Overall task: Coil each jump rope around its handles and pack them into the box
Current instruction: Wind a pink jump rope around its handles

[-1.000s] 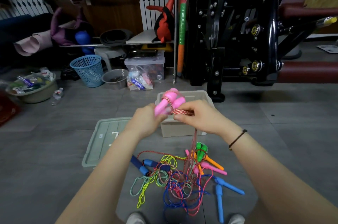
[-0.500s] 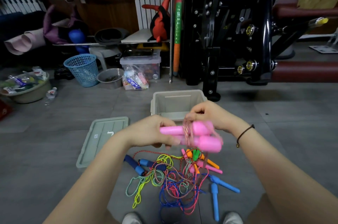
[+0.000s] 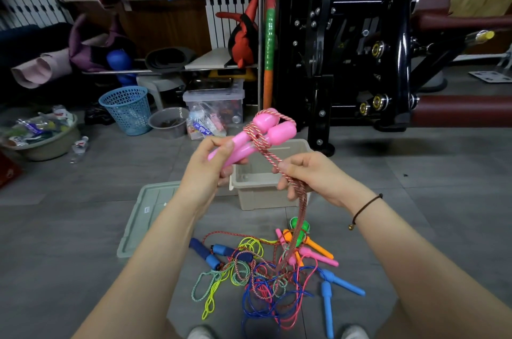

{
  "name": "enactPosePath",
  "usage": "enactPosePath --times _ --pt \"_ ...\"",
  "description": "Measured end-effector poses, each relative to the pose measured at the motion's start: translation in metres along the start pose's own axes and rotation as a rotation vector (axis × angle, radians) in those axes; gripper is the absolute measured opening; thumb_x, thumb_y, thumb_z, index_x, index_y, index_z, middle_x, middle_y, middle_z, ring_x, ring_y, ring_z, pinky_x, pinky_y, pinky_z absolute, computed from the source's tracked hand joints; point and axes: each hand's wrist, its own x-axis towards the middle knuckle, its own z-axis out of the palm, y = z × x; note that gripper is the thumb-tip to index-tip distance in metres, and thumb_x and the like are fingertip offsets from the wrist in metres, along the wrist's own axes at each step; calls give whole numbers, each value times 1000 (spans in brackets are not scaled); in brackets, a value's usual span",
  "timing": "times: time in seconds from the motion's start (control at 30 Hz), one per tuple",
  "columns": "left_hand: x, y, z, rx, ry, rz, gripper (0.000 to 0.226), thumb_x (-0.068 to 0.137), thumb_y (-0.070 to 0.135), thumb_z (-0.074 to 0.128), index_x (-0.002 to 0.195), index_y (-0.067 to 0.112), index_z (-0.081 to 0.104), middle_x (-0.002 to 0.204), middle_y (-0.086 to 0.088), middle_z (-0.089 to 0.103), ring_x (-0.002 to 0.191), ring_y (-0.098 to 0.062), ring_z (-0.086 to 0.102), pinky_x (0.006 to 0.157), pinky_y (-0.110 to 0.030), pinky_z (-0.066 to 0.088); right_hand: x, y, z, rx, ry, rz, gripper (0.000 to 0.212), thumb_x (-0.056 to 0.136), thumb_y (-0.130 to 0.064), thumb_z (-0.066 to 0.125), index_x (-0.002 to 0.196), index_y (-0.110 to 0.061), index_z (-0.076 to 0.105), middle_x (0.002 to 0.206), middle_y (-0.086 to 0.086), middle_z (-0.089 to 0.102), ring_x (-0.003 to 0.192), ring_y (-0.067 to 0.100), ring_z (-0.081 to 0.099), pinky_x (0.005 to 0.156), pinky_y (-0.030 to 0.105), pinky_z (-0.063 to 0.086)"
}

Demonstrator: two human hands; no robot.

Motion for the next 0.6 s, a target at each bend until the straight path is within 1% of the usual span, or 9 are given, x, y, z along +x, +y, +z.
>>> enactPosePath --times 0.1,0.13,0.2,0.27,0.33,0.4,0.47,0.53,0.6 --pt "1 -4 0 306 160 170 7 93 25 58 87 28 57 73 -7 70 51 -9 57 49 -23 38 -3 -2 11 -55 -139 29 17 95 -17 53 106 -8 63 79 6 72 50 12 62 50 19 50" --pt "2 -4 0 448 184 233 6 92 28 59 87 30 58 69 -2 69 57 -11 63 53 -25 41 -5 -4 15 -88 -179 26 18 96 -18 52 106 -8 63 77 5 71 47 12 61 48 18 48" --pt "3 -3 0 718 136 282 4 90 36 60 90 32 59 64 2 67 66 -15 65 62 -28 47 -7 -8 20 -198 -206 -5 20 96 -24 51 97 -11 66 64 2 68 38 10 53 41 16 41" --pt "3 -3 1 945 60 272 16 87 43 60 97 30 61 67 0 65 72 -23 62 66 -34 50 -6 -11 17 -333 -138 -42 28 94 -33 54 82 -13 69 49 0 60 33 10 44 39 17 37" --pt "3 -5 5 1080 6 277 22 85 48 60 99 32 63 71 0 64 75 -24 60 66 -37 50 -6 -12 10 -425 -24 -75 36 90 -39 59 70 -11 70 41 -2 53 36 11 41 42 20 37" --pt "4 -6 9 1096 -71 264 22 83 51 61 95 33 66 74 1 65 76 -21 60 65 -33 50 -5 -12 2 -446 74 -109 40 86 -39 64 64 -6 69 37 -5 49 37 7 39 45 18 35" --pt "4 -8 12 1056 -177 215 19 80 51 64 88 34 68 73 4 68 74 -14 62 64 -28 48 -4 -10 -4 -447 146 -145 41 82 -37 69 55 -7 63 36 -8 45 37 3 36 45 16 31" --pt "4 -11 13 956 -302 195 11 82 43 67 84 32 71 74 4 70 71 -10 63 63 -23 45 -2 -7 -10 -450 197 -161 45 79 -38 72 49 -9 56 38 -9 39 40 4 33 45 15 29" --pt "3 -13 14 775 -393 183 7 86 31 67 82 28 72 79 0 73 73 -12 66 65 -20 46 -1 -6 -15 -435 200 -137 50 78 -40 72 51 -3 52 44 -3 36 44 8 31 45 18 29"
